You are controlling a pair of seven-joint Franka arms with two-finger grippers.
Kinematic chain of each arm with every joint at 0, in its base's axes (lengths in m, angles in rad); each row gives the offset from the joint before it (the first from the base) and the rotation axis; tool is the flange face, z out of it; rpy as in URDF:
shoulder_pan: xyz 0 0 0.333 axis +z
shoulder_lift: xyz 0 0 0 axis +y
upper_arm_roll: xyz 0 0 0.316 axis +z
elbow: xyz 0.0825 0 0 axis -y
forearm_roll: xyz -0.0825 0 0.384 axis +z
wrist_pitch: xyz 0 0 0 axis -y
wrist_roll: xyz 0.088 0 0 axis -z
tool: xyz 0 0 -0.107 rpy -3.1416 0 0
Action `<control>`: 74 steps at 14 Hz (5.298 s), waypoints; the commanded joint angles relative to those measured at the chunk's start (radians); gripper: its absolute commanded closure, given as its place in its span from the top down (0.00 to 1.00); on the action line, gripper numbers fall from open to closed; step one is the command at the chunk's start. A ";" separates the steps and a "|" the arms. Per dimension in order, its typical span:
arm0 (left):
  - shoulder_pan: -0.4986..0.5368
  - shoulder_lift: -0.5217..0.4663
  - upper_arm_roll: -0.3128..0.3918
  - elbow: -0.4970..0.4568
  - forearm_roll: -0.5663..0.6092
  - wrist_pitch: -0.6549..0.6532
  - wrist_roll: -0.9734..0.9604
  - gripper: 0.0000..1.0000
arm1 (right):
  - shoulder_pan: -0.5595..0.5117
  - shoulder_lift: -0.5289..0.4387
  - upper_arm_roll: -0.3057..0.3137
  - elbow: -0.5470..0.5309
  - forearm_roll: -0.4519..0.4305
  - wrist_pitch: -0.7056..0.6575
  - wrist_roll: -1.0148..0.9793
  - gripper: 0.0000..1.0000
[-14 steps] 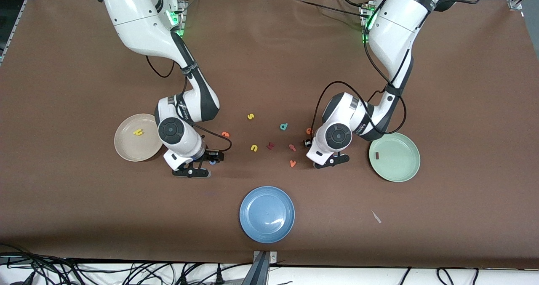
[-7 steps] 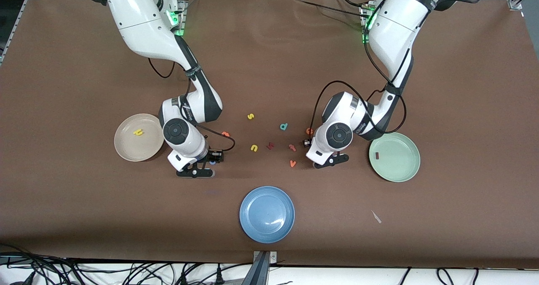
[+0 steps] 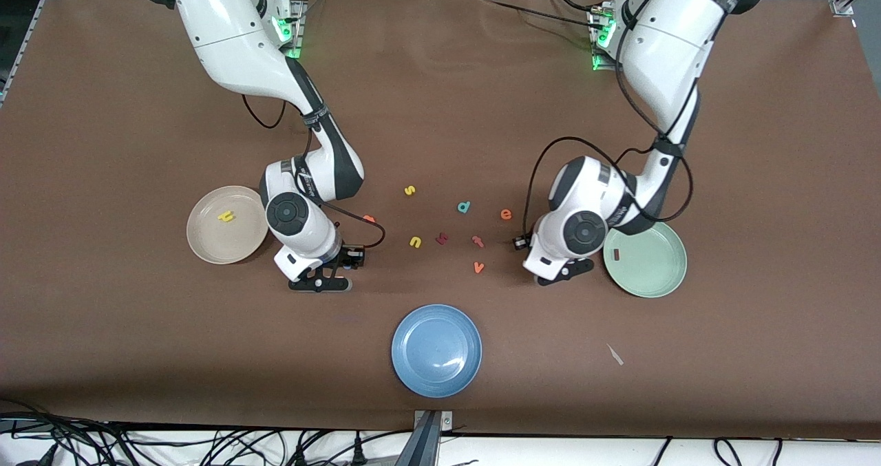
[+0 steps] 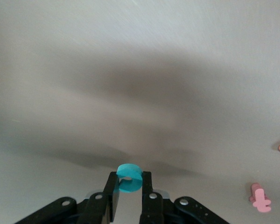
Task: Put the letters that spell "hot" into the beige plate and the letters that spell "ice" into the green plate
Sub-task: 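Drop the teal c on the green plate while the right gripper grasps the blue ring, then drop the blue ring on the beige plate while the left gripper reaches the orange e, then grasp the orange e with the left gripper while the right gripper reaches the orange t, then drop the orange e on the green plate while the right gripper grasps the orange t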
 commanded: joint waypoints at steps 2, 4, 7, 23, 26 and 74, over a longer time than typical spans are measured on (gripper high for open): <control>0.100 -0.070 0.005 -0.016 0.047 -0.110 0.214 0.00 | 0.009 0.025 0.002 0.024 -0.001 0.014 0.005 0.47; 0.150 -0.091 0.006 -0.018 0.053 -0.163 0.332 0.00 | 0.009 0.029 0.002 0.023 0.003 0.014 0.008 0.44; 0.249 -0.091 0.006 -0.024 0.090 -0.194 0.504 0.00 | 0.016 0.032 0.002 0.023 0.005 0.014 0.008 0.39; 0.306 -0.097 -0.122 -0.013 0.131 -0.226 0.437 1.00 | 0.006 0.006 -0.010 0.044 0.002 -0.056 0.019 0.06; 0.287 -0.093 -0.230 -0.013 0.131 -0.224 0.200 1.00 | 0.006 -0.021 -0.042 0.047 0.000 -0.128 0.005 0.06; 0.461 -0.091 -0.228 -0.115 0.337 -0.097 0.523 1.00 | 0.299 -0.211 -0.150 -0.370 0.111 0.070 -0.599 0.99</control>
